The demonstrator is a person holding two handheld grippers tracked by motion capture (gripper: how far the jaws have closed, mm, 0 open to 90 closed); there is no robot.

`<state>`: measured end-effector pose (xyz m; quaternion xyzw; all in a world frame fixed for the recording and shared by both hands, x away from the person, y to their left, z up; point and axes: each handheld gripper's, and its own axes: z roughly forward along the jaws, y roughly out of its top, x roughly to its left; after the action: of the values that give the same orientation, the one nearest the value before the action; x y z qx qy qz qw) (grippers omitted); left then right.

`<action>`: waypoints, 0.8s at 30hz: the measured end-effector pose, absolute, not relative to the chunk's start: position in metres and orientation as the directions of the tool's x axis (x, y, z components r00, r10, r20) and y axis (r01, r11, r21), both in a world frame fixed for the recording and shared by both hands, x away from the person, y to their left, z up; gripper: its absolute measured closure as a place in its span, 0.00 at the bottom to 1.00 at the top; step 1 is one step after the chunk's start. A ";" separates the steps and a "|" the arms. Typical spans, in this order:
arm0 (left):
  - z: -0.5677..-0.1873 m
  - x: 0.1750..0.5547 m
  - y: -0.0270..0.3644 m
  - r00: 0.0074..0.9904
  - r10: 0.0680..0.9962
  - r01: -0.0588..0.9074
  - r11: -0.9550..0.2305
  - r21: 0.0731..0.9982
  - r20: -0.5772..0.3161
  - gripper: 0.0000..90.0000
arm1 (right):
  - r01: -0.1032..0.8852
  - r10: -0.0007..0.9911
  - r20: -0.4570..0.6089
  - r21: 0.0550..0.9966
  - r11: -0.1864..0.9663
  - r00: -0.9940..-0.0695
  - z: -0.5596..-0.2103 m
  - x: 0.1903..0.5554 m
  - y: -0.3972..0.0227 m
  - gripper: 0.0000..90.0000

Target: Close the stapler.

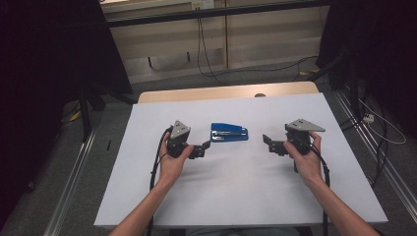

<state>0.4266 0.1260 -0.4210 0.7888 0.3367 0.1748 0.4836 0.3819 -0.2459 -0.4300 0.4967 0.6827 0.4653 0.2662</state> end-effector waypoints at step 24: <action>-0.417 0.373 0.171 0.661 0.750 0.323 -0.259 0.910 -0.021 0.05 | 0.390 0.939 0.074 0.919 0.066 -0.335 -0.422 0.332 -0.262 0.05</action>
<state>0.3735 0.1713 -0.4167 0.7638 0.3512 0.2146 0.4972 0.3321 -0.2620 -0.4223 0.4968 0.6687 0.4692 0.2929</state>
